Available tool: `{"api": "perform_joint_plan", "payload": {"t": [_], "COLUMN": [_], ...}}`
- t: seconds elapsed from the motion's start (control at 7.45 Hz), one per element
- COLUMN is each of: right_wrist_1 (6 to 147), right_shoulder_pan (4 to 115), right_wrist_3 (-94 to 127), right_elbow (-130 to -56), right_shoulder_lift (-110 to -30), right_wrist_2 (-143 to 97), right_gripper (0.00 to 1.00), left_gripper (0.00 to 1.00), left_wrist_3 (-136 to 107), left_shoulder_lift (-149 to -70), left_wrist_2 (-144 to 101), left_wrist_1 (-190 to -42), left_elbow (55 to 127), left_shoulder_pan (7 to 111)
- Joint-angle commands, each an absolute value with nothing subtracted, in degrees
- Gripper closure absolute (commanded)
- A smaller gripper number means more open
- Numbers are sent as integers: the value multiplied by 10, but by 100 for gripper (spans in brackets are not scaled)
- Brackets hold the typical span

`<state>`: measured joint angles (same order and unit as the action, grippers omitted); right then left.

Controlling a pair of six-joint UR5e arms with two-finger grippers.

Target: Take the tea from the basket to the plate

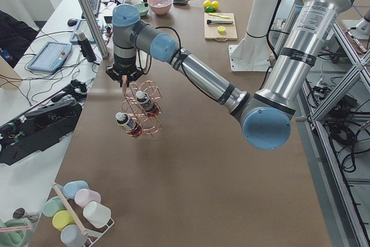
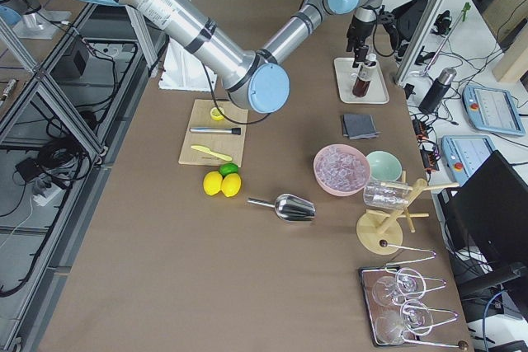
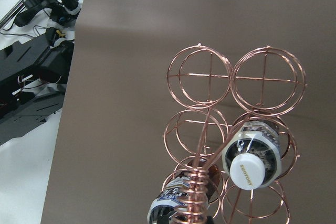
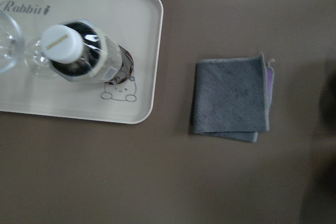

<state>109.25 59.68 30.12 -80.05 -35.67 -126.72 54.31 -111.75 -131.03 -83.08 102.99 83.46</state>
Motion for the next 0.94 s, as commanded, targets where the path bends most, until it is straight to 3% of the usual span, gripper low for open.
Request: {"api": "perform_joint_plan", "payload": {"t": [0.0, 0.4, 0.81], "right_wrist_1": [1135, 1129, 1109], "right_shoulder_pan": [624, 719, 802], "right_wrist_3": [270, 120, 23], "right_elbow": [-1013, -1089, -1082], "right_shoulder_lift": [-555, -774, -908], "right_wrist_2": [-1268, -1304, -1296], "right_gripper": [0, 0, 0], "left_gripper": [100, 100, 100], "left_wrist_3": [552, 553, 547], "left_shoulder_lift": [-1171, -1220, -1256], "left_wrist_2": [-1305, -1304, -1267], "left_wrist_1": [-856, -955, -966], "left_elbow": [957, 845, 808], "left_shoulder_pan": [849, 847, 839]}}
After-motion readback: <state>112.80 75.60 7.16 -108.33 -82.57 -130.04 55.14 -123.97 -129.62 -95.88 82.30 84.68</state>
